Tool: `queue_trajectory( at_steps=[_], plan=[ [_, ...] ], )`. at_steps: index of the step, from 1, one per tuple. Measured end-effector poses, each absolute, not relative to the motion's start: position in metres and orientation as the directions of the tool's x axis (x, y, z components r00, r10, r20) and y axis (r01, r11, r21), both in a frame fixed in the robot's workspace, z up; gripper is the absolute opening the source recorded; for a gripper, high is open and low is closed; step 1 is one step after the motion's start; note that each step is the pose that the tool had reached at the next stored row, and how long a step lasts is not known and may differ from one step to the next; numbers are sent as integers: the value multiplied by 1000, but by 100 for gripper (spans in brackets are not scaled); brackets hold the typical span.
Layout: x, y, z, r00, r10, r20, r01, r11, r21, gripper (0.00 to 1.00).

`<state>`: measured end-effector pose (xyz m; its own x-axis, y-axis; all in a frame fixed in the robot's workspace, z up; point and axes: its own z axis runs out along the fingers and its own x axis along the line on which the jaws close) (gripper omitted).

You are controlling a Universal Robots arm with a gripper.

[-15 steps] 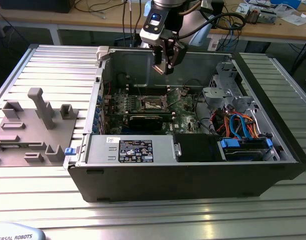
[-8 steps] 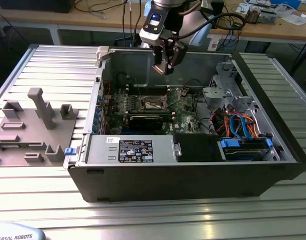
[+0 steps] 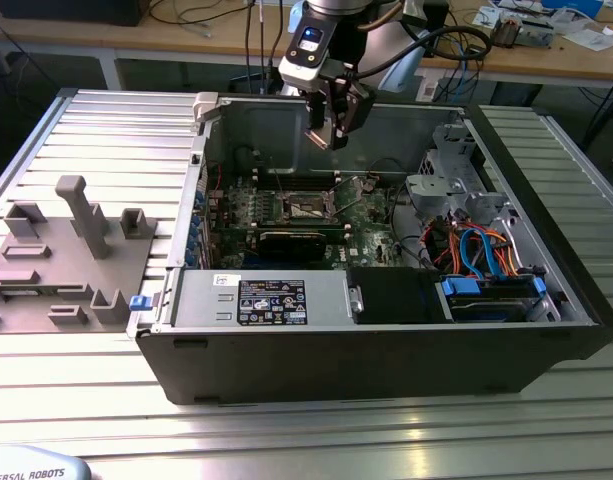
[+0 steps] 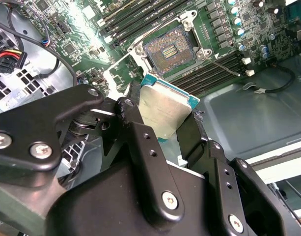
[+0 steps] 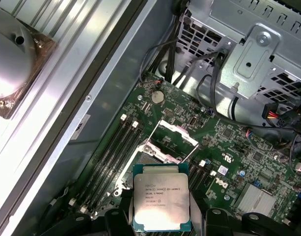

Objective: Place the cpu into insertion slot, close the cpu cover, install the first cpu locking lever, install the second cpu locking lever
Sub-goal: 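Place the cpu into insertion slot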

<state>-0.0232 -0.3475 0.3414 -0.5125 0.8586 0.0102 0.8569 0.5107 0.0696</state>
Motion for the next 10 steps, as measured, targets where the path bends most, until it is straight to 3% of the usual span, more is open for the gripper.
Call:
queue_trajectory(
  at_steps=[10],
  plan=[
    [-23, -347, 341, -504, 864, 10, 862, 502, 70, 54]
  ],
)
